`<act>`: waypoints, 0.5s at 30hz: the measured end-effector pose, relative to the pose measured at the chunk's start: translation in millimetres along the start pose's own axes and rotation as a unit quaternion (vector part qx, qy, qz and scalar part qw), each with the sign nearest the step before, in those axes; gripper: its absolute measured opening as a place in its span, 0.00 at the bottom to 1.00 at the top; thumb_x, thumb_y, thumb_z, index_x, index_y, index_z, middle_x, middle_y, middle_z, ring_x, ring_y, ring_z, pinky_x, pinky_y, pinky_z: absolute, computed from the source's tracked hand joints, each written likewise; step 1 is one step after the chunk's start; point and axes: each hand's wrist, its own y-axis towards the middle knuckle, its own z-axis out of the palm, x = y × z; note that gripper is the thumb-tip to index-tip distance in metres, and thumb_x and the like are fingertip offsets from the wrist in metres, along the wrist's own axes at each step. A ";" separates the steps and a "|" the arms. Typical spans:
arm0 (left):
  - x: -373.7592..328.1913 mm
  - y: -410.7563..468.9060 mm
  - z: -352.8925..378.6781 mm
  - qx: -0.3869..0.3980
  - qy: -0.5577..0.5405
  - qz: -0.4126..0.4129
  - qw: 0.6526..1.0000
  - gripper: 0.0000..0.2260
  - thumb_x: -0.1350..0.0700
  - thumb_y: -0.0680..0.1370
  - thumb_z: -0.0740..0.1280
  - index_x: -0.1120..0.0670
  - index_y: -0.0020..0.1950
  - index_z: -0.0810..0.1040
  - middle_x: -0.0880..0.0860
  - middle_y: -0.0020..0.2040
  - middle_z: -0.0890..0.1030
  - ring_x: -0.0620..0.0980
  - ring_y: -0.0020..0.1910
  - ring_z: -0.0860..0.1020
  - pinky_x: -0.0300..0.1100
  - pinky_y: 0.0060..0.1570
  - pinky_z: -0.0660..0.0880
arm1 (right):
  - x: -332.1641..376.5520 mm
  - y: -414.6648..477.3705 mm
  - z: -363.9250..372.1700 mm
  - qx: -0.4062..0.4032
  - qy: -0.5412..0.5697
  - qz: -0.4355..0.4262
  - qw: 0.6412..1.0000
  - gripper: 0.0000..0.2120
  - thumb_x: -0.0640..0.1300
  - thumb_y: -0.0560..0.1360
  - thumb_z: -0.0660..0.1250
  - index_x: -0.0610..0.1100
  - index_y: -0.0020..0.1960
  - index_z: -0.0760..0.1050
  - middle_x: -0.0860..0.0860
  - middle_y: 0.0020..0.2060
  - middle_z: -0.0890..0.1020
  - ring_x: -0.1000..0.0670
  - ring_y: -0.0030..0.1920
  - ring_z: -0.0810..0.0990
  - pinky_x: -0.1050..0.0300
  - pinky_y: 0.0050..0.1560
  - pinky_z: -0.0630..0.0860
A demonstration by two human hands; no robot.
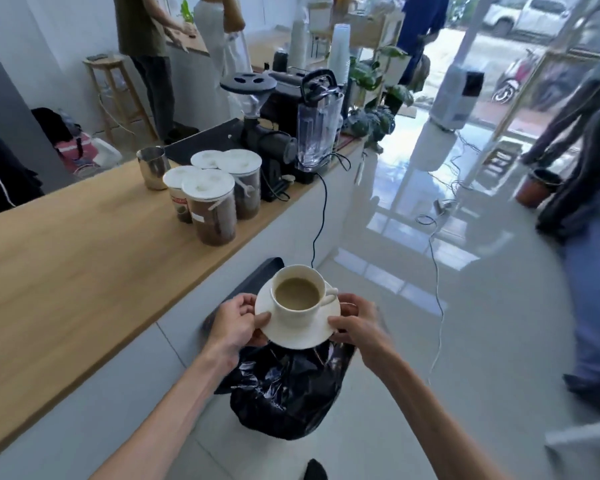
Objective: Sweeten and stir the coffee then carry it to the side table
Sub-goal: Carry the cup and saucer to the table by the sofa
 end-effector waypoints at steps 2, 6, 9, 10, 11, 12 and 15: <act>0.2 -1.0 20.4 0.021 0.019 0.009 1.000 0.07 0.66 0.79 0.71 0.58 0.56 0.79 0.57 0.46 0.85 0.54 0.37 0.83 0.40 0.25 0.78 | -2.4 -12.1 -21.5 -0.022 0.011 -0.004 1.000 0.18 0.26 0.71 0.67 0.40 0.58 0.79 0.45 0.47 0.86 0.45 0.48 0.85 0.54 0.40 0.82; -3.4 -5.0 66.1 0.067 0.059 0.026 0.996 0.07 0.66 0.79 0.71 0.58 0.55 0.79 0.57 0.44 0.84 0.54 0.37 0.83 0.42 0.28 0.80 | -8.8 -32.6 -66.9 -0.065 0.030 -0.010 0.997 0.17 0.25 0.70 0.65 0.40 0.54 0.80 0.43 0.45 0.85 0.47 0.43 0.85 0.54 0.38 0.82; -10.0 -11.2 103.5 0.102 0.070 0.032 0.992 0.07 0.67 0.79 0.72 0.59 0.55 0.79 0.57 0.43 0.84 0.53 0.36 0.83 0.42 0.28 0.81 | -15.3 -44.0 -102.7 -0.099 0.047 -0.011 0.994 0.17 0.26 0.69 0.65 0.41 0.54 0.80 0.44 0.43 0.86 0.48 0.42 0.85 0.54 0.39 0.82; -11.4 -12.6 120.7 0.115 0.076 0.033 0.990 0.08 0.67 0.79 0.72 0.59 0.56 0.79 0.57 0.43 0.83 0.53 0.36 0.83 0.42 0.28 0.81 | -18.1 -48.4 -118.6 -0.112 0.056 -0.010 0.992 0.17 0.26 0.69 0.65 0.41 0.54 0.80 0.45 0.43 0.86 0.48 0.41 0.85 0.54 0.39 0.82; -12.1 -13.6 134.8 0.127 0.082 0.034 0.988 0.08 0.67 0.78 0.72 0.60 0.56 0.79 0.57 0.43 0.83 0.53 0.36 0.83 0.42 0.28 0.81 | -20.5 -52.1 -131.9 -0.123 0.064 -0.009 0.990 0.17 0.25 0.69 0.65 0.40 0.54 0.80 0.45 0.42 0.86 0.48 0.40 0.85 0.54 0.39 0.82; -13.0 -13.9 149.0 0.138 0.086 0.033 0.986 0.09 0.67 0.78 0.72 0.60 0.57 0.78 0.56 0.43 0.83 0.53 0.35 0.83 0.42 0.28 0.81 | -22.0 -55.6 -144.5 -0.133 0.070 -0.007 0.989 0.17 0.25 0.69 0.65 0.40 0.53 0.80 0.46 0.41 0.86 0.48 0.40 0.85 0.55 0.38 0.82; -15.5 -17.2 203.1 0.176 0.097 0.034 0.979 0.09 0.67 0.79 0.72 0.60 0.58 0.78 0.57 0.44 0.82 0.54 0.38 0.83 0.44 0.29 0.81 | -31.0 -64.6 -192.5 -0.168 0.089 -0.008 0.982 0.18 0.25 0.69 0.65 0.40 0.53 0.80 0.48 0.39 0.87 0.49 0.39 0.85 0.54 0.38 0.82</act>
